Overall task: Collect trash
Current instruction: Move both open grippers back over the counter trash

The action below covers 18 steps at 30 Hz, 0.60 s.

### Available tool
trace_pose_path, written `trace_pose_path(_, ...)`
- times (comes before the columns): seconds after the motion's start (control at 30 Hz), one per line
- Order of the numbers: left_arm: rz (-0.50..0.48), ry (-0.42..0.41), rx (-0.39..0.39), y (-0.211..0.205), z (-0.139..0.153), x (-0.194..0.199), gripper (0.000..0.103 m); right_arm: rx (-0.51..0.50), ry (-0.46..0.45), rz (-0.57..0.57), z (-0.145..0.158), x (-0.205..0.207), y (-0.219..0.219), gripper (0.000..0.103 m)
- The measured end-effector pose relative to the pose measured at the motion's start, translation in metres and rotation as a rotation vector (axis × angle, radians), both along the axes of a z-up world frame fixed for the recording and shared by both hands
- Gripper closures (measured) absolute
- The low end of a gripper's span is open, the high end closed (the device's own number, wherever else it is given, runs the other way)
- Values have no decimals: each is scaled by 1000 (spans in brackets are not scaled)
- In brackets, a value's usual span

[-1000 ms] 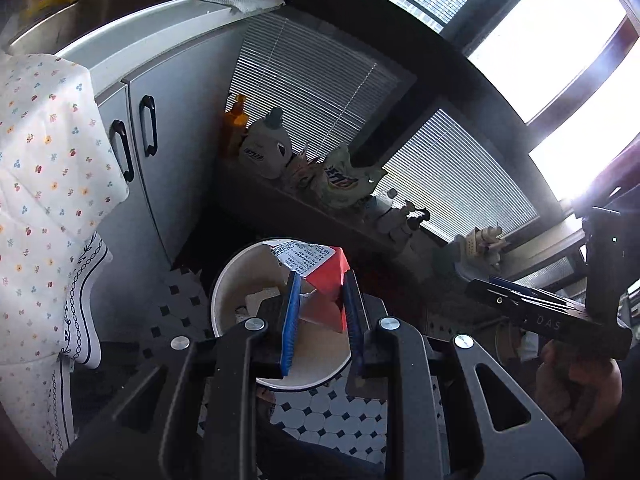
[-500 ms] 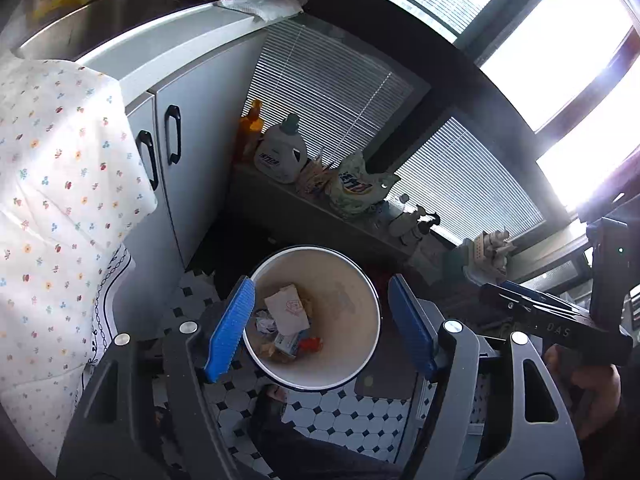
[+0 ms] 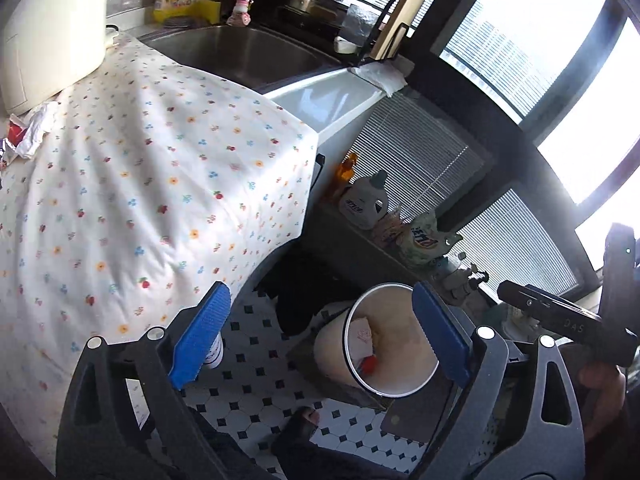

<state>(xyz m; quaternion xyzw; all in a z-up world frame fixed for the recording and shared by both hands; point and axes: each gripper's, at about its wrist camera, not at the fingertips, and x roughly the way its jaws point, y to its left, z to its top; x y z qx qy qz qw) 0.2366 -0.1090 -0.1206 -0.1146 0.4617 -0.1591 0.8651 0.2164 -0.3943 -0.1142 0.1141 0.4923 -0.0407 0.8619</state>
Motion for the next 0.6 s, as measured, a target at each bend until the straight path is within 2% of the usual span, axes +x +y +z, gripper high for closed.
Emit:
trace_pose_path(0.3,198,-32,6,108,12,-15,8,12,-45,135,14,30,95,8)
trace_pose_path(0.6,321,-54,-4,199,16,-28,8,4,-75,242,22,44,185,8)
